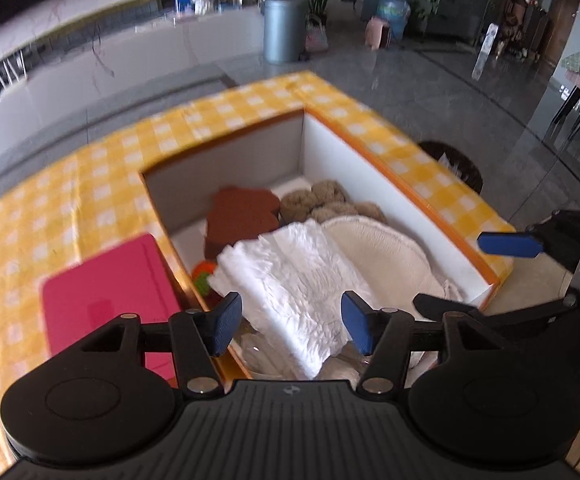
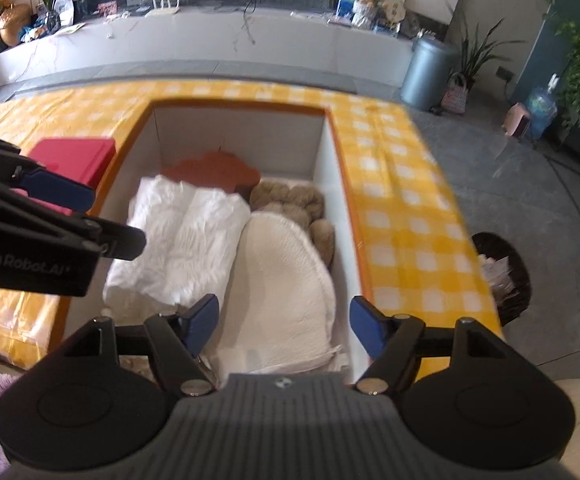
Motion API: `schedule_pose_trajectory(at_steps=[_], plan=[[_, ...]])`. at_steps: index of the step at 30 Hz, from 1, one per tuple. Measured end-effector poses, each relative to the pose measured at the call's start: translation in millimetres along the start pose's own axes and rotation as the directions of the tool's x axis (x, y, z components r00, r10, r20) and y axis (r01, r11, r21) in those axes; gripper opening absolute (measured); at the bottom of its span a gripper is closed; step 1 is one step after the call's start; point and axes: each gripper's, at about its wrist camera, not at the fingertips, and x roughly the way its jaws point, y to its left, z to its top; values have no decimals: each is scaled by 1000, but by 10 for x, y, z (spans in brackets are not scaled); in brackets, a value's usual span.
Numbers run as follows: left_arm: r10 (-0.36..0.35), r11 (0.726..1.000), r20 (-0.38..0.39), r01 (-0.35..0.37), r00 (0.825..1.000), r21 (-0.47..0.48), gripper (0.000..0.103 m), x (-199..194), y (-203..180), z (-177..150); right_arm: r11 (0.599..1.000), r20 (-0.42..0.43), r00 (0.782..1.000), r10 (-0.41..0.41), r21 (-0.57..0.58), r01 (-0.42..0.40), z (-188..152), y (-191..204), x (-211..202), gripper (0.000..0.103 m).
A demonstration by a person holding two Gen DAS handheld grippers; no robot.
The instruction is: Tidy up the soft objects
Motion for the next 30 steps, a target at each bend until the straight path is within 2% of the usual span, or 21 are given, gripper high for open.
schedule_pose_trajectory(at_steps=[4, 9, 12, 15, 17, 20, 25, 30], plan=[[25, 1000, 92, -25, 995, -5, 67, -347, 55, -65, 1000, 70, 997, -26, 15, 25, 69, 58, -344, 77], [91, 996, 211, -90, 973, -13, 67, -816, 160, -271, 998, 181, 983, -21, 63, 10, 82, 220, -810, 82], [121, 993, 284, -118, 951, -28, 69, -1091, 259, -462, 995, 252, 968, -8, 94, -16, 13, 387, -1068, 89], [172, 985, 342, -169, 924, -37, 81, -1347, 355, -690, 992, 307, 952, 17, 112, -53, -110, 595, -1260, 91], [207, 978, 367, -196, 907, -67, 86, -1499, 425, -855, 989, 338, 941, 30, 127, -77, -226, 741, -1346, 92], [248, 969, 399, -229, 883, -95, 87, -1663, 510, -1120, 984, 359, 933, 35, 149, -94, -424, 965, -1410, 96], [302, 953, 429, -253, 851, -169, 90, -1796, 634, -1538, 977, 397, 917, 42, 177, -122, -735, 1268, -1449, 100], [332, 940, 406, -264, 851, -215, 91, -1706, 725, -1859, 983, 424, 906, -1, 167, -77, -988, 1528, -1407, 100]])
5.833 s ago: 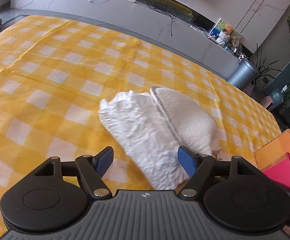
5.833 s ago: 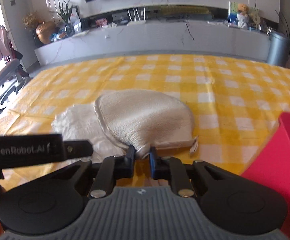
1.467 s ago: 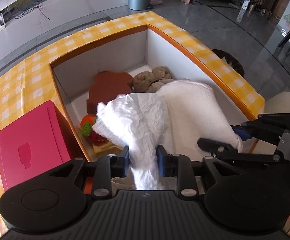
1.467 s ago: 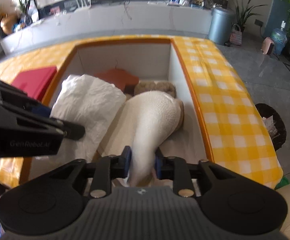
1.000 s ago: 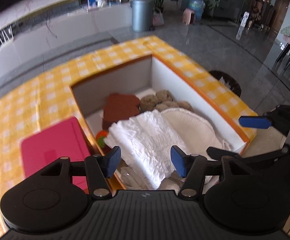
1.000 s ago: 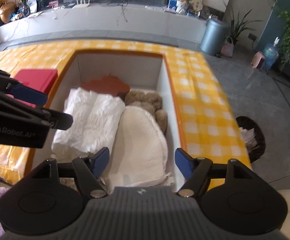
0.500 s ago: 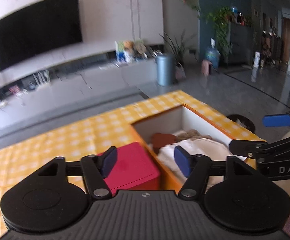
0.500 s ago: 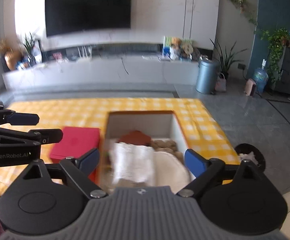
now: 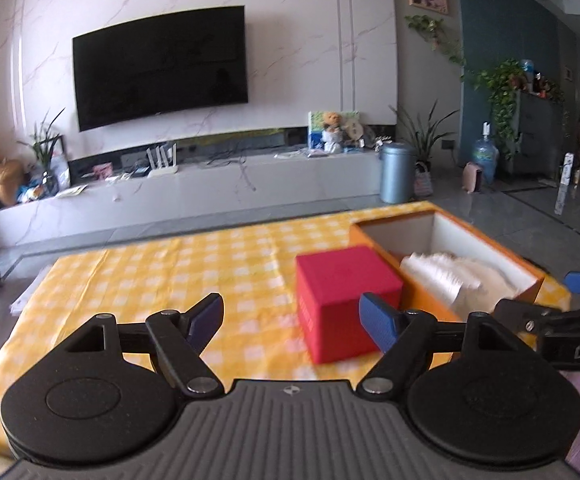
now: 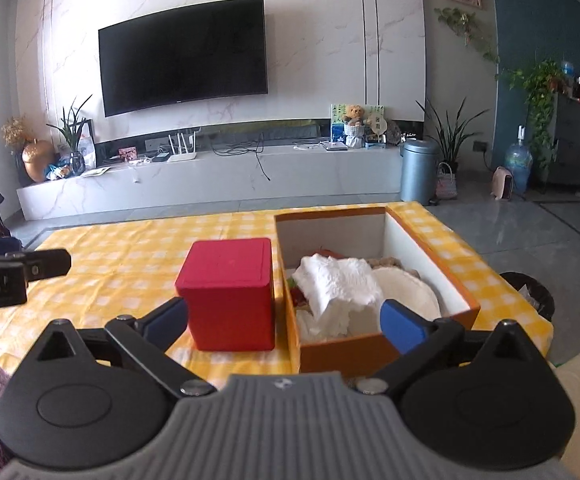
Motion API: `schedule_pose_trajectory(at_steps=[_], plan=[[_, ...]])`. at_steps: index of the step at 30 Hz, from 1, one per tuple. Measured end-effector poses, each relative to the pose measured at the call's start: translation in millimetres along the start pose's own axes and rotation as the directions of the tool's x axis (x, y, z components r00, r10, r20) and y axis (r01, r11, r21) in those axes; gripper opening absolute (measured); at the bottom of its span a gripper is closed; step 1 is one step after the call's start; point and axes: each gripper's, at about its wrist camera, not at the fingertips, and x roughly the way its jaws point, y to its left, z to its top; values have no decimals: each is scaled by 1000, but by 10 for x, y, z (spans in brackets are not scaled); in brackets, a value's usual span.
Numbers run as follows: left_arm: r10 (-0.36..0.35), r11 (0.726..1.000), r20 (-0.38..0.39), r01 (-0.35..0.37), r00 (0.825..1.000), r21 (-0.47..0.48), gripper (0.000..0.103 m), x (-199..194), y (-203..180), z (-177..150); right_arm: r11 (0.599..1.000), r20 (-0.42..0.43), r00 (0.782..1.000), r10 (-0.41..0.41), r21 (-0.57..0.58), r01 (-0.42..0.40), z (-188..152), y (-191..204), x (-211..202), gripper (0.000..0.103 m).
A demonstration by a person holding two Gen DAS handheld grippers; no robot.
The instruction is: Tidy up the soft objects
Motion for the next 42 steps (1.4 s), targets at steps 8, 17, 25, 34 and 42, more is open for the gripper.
schedule_pose_trajectory(at_steps=[8, 17, 25, 34, 42], plan=[[69, 997, -66, -71, 995, -34, 91, -3, 76, -382, 999, 52, 998, -36, -27, 37, -418, 175, -51, 100], [51, 998, -134, -56, 990, -30, 91, 43, 59, -611, 999, 5, 999, -37, 21, 37, -557, 93, 79, 100], [57, 998, -144, -61, 988, -22, 91, 49, 40, -645, 999, 6, 999, -32, 37, 32, -578, 71, 99, 100], [60, 998, -145, -64, 988, -24, 91, 38, 49, -636, 999, 11, 1000, -29, 42, 29, -583, 53, 85, 100], [61, 998, -146, -66, 987, -25, 91, 15, 58, -629, 999, 10, 1000, -29, 41, 29, -585, 54, 85, 100]])
